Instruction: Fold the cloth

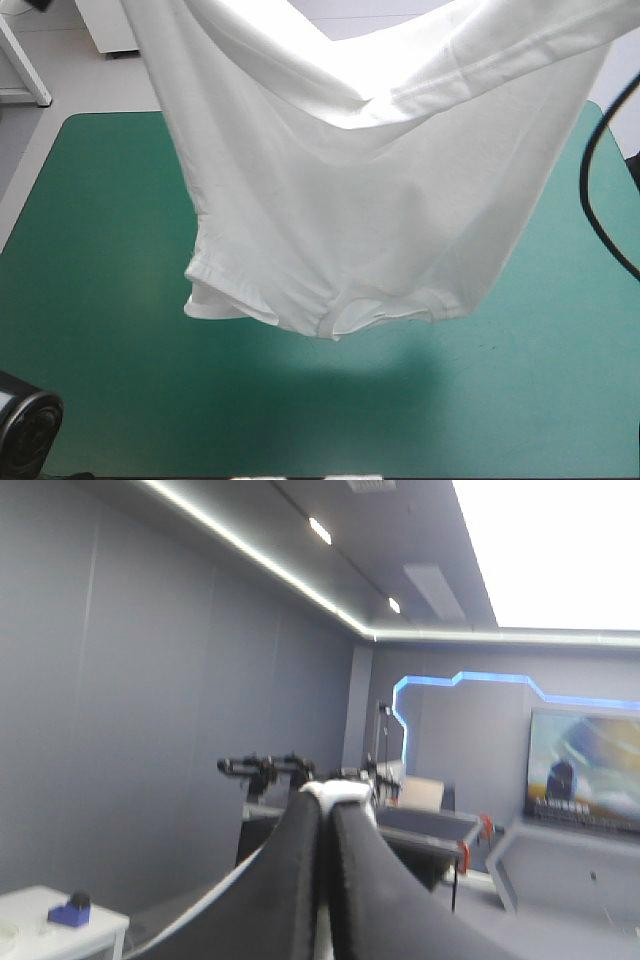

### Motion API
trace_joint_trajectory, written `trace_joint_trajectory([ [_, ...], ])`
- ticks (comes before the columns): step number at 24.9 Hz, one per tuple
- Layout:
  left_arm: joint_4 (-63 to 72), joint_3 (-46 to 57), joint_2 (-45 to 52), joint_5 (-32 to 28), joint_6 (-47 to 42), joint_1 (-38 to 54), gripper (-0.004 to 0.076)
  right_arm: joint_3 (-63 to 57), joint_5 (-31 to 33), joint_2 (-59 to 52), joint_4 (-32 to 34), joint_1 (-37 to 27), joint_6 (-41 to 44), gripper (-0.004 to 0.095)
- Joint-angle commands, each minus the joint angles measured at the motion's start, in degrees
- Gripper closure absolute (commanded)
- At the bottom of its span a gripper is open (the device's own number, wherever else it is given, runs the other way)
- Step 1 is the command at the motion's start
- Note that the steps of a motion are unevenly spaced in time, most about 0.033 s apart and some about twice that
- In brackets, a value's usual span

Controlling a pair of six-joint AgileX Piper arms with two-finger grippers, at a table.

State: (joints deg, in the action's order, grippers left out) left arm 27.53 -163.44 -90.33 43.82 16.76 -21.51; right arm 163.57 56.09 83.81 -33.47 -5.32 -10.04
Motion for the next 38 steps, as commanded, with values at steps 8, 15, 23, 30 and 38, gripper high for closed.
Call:
trace_joint_trajectory([
  [8,4.4,-1.0,5.5,-7.9,1.7,0.0,0.0746,1.5,-11.3,-3.3,-3.0,-0.1,-1.4,0.0922],
  [15,-6.6,1.6,1.8,-0.8,-3.0,0.0,0.0746,-5.0,-4.4,-0.3,0.2,-0.1,3.1,0.0922],
  [23,-24.6,10.9,-10.3,-7.9,-13.0,0.2,0.0746,-12.7,-8.4,14.3,-5.9,-0.1,4.5,0.0922],
  [30,-17.8,9.8,-14.4,-31.5,-13.1,4.0,0.0746,-2.2,-18.2,21.7,-9.2,3.8,-4.1,0.0902],
  [38,-21.6,10.1,-24.0,-7.3,-13.6,5.7,0.0746,-8.1,-4.1,29.7,0.4,3.9,8.2,0.0904],
])
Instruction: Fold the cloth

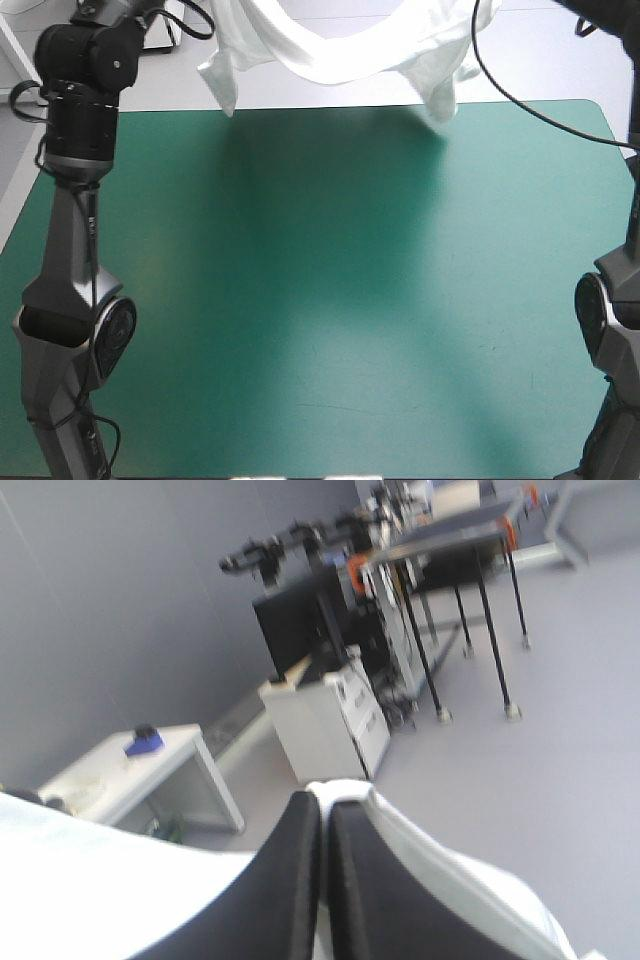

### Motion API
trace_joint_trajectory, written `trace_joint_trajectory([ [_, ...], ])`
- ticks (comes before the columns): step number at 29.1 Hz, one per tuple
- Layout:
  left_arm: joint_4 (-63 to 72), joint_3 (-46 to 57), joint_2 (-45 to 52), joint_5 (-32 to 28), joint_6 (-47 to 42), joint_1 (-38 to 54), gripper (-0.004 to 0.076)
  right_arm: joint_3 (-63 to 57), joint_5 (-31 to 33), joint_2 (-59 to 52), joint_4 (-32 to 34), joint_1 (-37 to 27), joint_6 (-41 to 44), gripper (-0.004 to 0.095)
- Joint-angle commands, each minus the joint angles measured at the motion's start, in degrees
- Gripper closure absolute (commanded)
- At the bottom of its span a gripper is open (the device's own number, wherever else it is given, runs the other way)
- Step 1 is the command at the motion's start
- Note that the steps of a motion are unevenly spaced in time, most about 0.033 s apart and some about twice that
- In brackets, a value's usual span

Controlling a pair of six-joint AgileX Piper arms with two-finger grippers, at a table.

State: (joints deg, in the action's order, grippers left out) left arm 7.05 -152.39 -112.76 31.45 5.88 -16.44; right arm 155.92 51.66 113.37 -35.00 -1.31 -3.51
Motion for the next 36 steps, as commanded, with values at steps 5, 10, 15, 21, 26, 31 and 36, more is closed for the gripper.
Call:
trace_joint_trajectory([
  [5,-3.5,-1.0,-9.9,11.2,-7.5,0.7,0.0746,-0.6,10.1,7.1,6.9,-0.1,4.4,0.0904],
  [10,-3.6,-1.0,-15.6,24.2,-10.1,0.7,0.0746,-0.6,19.9,13.1,7.7,-0.1,6.3,0.0904],
  [15,-4.1,-0.5,-16.8,32.9,-12.1,1.0,0.0746,-4.4,19.9,14.0,6.8,0.2,7.5,0.0908],
  [21,-4.6,2.5,-16.1,42.2,-12.6,1.4,0.0746,-17.3,20.0,10.1,9.6,1.9,6.3,0.0908],
  [26,-1.2,3.1,-15.9,42.3,-11.7,0.3,0.0746,-40.2,19.7,0.7,18.2,4.0,2.5,0.0908],
  [31,-7.4,15.4,-11.8,42.2,-10.5,-3.9,0.0746,-59.6,13.8,-9.3,20.5,3.4,2.0,0.0908],
  [36,-8.4,41.5,0.5,28.0,-13.8,-5.8,0.0746,-75.4,8.5,-19.8,21.3,3.4,1.4,0.0908],
])
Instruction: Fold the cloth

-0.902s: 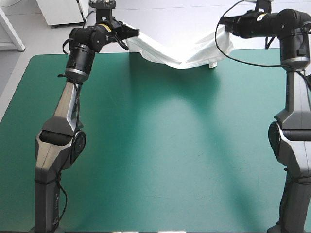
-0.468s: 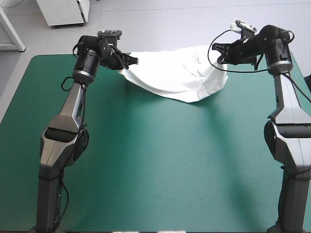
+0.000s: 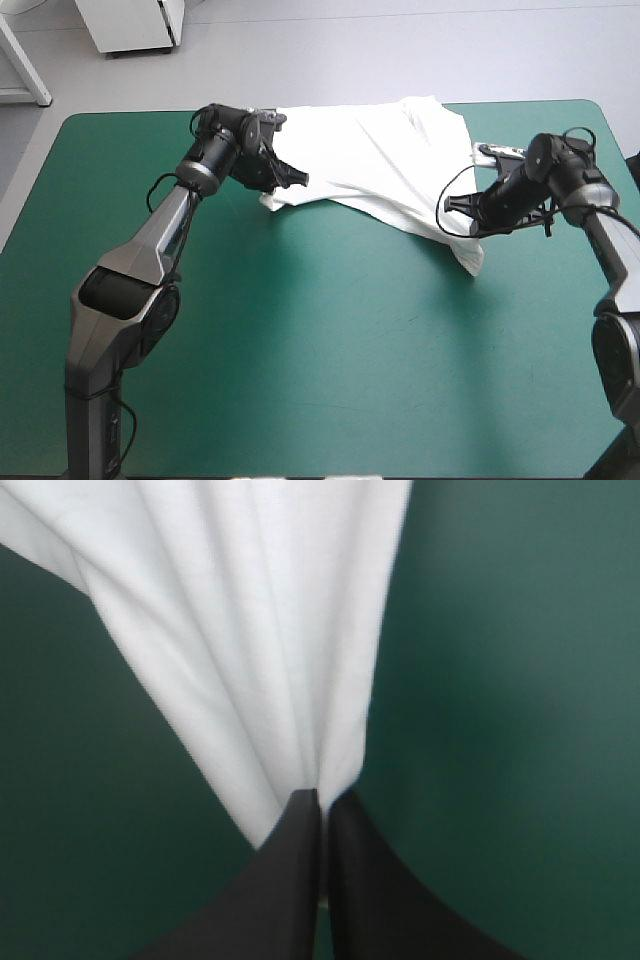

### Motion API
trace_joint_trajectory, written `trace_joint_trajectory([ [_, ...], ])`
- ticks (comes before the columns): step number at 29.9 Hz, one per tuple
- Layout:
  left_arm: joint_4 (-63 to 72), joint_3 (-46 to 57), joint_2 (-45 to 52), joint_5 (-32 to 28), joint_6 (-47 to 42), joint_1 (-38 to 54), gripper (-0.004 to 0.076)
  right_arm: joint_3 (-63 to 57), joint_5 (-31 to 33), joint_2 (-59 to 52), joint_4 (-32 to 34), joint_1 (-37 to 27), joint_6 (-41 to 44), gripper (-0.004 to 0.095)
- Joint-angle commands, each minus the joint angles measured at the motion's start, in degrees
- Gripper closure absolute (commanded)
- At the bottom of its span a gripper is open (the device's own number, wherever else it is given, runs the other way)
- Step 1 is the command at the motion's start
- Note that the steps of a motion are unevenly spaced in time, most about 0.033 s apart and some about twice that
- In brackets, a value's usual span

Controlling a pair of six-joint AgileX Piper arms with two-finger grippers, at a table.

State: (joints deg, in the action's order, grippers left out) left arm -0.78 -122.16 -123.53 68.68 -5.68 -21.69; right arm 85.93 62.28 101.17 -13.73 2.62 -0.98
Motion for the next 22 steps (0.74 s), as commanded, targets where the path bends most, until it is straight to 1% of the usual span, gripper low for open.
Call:
trace_joint_trajectory([
  [1,-0.5,15.8,13.9,-11.6,-3.0,-0.4,0.0746,-7.5,-2.4,-9.0,0.1,-0.6,-1.5,0.0908],
  [3,-0.5,26.7,20.4,-15.0,-3.4,-0.4,0.0746,-12.7,-2.8,-12.3,0.4,-0.6,-1.8,0.0908],
  [7,0.2,44.6,32.1,-19.2,-3.6,-0.4,0.0746,-21.4,-3.5,-18.3,1.5,-0.6,-1.8,0.0908],
  [10,1.7,55.1,39.4,-21.8,-4.3,-0.4,0.0746,-28.0,-3.5,-23.3,2.5,-0.6,-1.8,0.0908],
  [14,4.6,66.6,47.4,-21.9,-4.3,-0.4,0.0746,-35.7,-2.1,-30.0,5.9,-0.6,-1.3,0.0908],
  [18,7.7,77.6,57.4,-20.7,-4.3,-0.4,0.0746,-42.6,-0.4,-37.2,6.3,-0.6,-0.9,0.0908],
  [22,11.7,84.3,65.7,-19.2,-4.6,-0.4,0.0746,-47.3,2.5,-44.1,7.1,-0.6,0.5,0.0908],
])
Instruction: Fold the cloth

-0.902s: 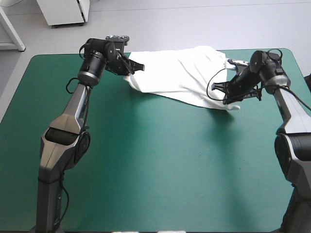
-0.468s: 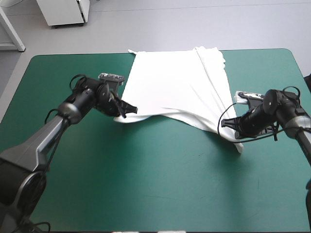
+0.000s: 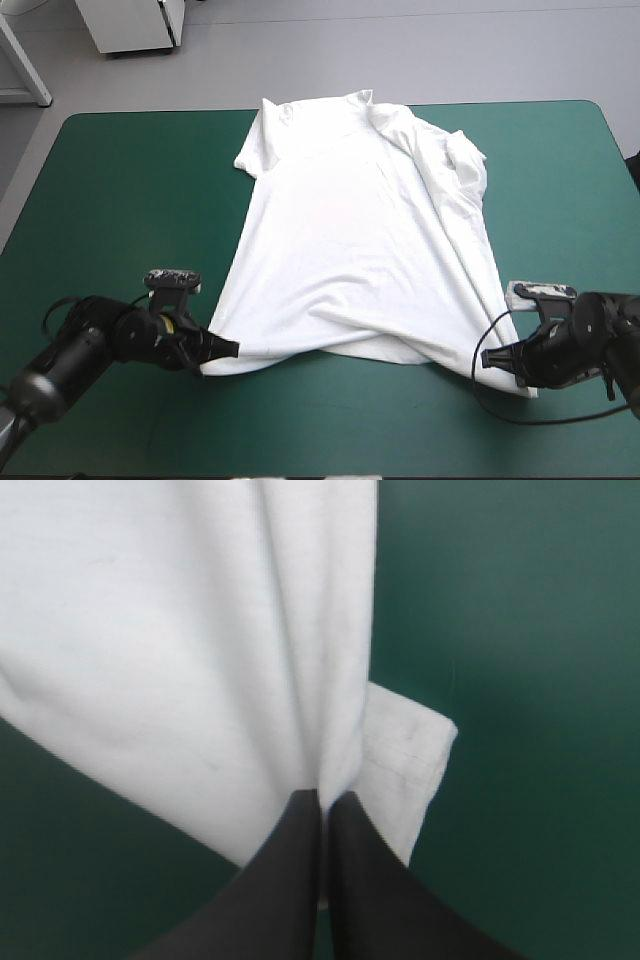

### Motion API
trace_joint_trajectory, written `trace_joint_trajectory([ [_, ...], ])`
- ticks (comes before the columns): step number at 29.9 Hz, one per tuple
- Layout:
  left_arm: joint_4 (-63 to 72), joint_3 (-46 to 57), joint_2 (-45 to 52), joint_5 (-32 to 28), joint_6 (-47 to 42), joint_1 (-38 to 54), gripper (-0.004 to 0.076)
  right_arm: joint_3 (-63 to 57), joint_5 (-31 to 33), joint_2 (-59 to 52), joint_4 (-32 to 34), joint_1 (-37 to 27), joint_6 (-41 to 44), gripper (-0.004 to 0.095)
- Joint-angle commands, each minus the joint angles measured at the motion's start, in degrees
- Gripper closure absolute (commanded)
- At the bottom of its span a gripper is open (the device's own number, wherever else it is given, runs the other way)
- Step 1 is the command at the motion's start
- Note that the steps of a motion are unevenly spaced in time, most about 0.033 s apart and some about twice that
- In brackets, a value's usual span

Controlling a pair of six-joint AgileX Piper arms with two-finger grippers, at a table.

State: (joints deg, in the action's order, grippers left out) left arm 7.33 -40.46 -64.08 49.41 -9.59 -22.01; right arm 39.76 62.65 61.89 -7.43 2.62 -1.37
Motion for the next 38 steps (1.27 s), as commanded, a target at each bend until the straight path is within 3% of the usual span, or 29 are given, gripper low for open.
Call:
trace_joint_trajectory([
  [1,4.1,3.4,7.9,0.7,-0.7,-0.1,0.0746,-1.7,2.9,-6.3,1.1,-0.6,1.4,0.0908],
  [7,4.3,6.8,16.4,7.6,-0.5,-0.1,0.0746,-2.6,9.0,-15.1,1.1,-0.6,3.2,0.0908],
  [17,6.4,9.3,19.2,8.2,-0.2,-0.1,0.0733,-2.6,8.9,-19.0,-1.3,-0.6,7.1,0.0899],
  [20,7.0,9.3,19.2,8.0,1.5,-0.1,0.0651,-2.6,8.9,-19.0,-2.3,-0.6,7.1,0.0815],
  [26,9.1,9.2,19.2,8.6,1.4,-0.1,0.0304,-2.5,8.9,-19.0,-3.2,-0.6,7.9,0.0450],
  [28,10.0,9.1,19.2,8.7,1.4,-0.1,0.0216,-2.4,8.9,-19.0,-3.2,-0.6,8.7,0.0374],
  [38,8.0,-4.1,19.2,10.3,4.3,-0.1,0.0225,10.0,8.9,-19.0,-2.9,-0.6,9.0,0.0359],
])
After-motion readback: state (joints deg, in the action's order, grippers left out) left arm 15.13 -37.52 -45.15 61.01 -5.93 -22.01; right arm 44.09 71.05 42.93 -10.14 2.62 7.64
